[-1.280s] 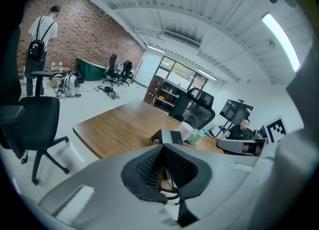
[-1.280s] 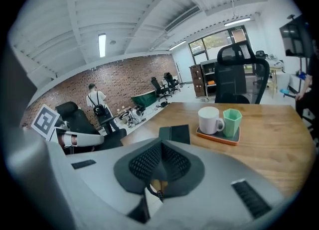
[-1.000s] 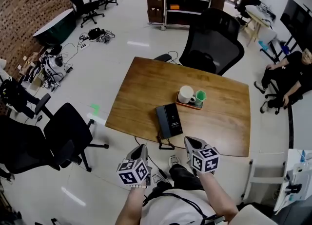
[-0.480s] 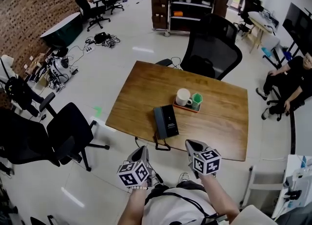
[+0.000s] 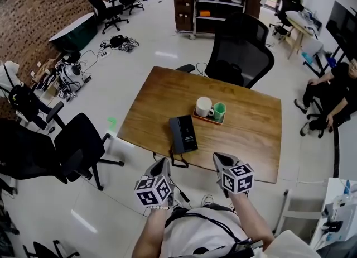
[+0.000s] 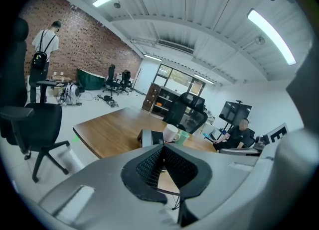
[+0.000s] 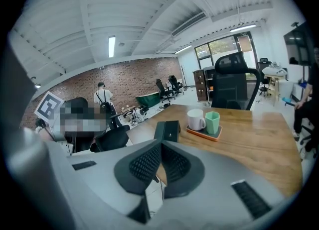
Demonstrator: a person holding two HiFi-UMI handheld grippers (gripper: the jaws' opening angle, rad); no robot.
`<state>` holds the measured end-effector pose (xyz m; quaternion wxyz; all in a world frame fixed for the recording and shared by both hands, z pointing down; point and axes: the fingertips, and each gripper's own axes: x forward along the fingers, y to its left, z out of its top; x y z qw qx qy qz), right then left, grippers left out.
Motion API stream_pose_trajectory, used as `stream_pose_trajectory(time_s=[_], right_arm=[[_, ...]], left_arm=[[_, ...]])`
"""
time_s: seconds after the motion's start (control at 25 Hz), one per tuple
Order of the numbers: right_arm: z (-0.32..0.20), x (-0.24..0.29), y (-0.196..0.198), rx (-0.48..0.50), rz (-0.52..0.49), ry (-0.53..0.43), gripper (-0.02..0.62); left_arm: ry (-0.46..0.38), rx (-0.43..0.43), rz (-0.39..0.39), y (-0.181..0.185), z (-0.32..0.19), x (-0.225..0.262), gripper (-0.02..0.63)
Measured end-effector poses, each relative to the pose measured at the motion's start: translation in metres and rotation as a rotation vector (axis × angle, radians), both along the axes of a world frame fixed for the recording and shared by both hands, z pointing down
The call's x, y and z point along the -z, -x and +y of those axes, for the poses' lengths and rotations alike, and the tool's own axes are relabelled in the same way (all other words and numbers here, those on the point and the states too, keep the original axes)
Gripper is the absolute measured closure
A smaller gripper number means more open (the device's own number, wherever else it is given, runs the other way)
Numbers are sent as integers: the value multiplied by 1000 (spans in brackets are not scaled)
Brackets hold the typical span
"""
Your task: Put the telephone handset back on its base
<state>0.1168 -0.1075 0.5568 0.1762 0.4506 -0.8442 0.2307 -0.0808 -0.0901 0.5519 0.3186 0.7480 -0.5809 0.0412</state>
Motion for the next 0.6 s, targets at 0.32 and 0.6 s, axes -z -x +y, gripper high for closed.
stream_pose_trajectory(time_s=[0.32, 0.6], right_arm=[[-4, -2, -1, 31, -15, 3, 594], [84, 52, -102, -151, 97, 57, 594]], left_arm=[[8, 38, 4, -1, 4, -1, 595], [67, -139, 111, -102, 55, 21, 595]])
